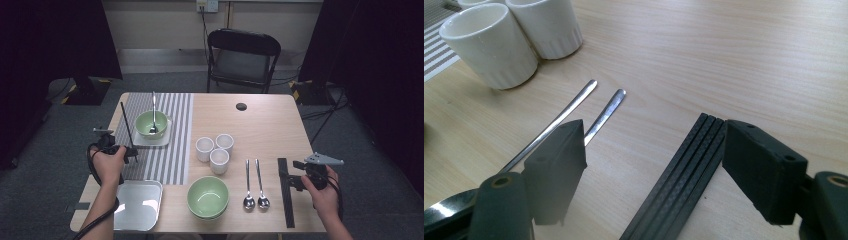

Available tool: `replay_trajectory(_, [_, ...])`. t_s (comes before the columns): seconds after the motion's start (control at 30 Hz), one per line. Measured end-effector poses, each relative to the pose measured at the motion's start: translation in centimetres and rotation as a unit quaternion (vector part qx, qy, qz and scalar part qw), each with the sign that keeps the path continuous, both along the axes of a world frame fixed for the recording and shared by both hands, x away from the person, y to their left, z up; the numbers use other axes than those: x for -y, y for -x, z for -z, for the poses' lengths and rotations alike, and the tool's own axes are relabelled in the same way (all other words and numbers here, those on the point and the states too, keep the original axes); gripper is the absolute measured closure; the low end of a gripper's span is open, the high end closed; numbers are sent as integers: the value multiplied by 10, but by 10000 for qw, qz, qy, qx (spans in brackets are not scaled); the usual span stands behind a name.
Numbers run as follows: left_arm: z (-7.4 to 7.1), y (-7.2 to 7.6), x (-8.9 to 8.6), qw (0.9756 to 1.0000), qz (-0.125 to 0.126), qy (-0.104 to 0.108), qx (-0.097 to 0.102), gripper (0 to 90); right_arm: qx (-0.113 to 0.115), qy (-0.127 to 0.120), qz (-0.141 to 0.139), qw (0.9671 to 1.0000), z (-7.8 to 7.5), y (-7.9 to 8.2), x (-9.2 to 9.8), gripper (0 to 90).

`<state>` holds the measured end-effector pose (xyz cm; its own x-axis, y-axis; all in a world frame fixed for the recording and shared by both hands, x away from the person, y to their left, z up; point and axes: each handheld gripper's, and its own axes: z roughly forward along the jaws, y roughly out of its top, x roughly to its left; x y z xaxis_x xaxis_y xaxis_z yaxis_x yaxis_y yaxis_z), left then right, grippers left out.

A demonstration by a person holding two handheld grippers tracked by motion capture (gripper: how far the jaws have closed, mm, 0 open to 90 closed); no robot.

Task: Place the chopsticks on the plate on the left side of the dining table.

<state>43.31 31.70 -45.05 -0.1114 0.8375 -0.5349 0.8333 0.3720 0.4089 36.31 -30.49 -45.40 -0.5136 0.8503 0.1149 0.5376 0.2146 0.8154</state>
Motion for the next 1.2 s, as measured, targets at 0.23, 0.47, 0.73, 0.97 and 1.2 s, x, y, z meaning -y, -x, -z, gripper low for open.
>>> replay_trajectory(0.23, [1,-2,2,9999,-69,85,-61,867,-22,4,21,10000,1,0,0,249])
replay_trajectory(0.47, [6,-3,4,9998,-104,82,-178,867,9,-34,43,10000,0,0,1,249])
replay_trajectory(0.73, [9,-3,2,9996,-101,59,-264,865,15,-61,60,10000,-1,0,1,249])
replay_trajectory(0.97, [9,-4,8,9995,-74,116,-291,852,10,-71,87,9999,-2,0,3,249])
replay_trajectory(1.2, [14,-11,14,9992,-83,123,-362,848,18,-68,74,9999,-2,0,3,249])
